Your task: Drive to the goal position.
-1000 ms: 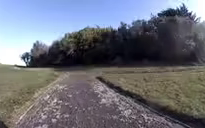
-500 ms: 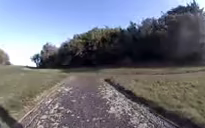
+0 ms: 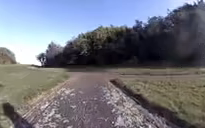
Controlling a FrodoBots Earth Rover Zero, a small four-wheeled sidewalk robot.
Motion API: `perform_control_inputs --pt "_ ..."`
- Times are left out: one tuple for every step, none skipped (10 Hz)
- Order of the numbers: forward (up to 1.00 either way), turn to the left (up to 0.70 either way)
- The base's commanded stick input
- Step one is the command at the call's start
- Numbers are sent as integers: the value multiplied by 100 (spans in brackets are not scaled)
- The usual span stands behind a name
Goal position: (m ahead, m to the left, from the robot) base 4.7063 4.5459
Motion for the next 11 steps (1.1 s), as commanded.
perform_control_inputs --pt "50 4" --pt "50 14" --pt "50 41" --pt "50 50" --pt "50 50" --pt "50 50" --pt "50 3" --pt "50 3" --pt "50 3" --pt "50 3" --pt "50 3"
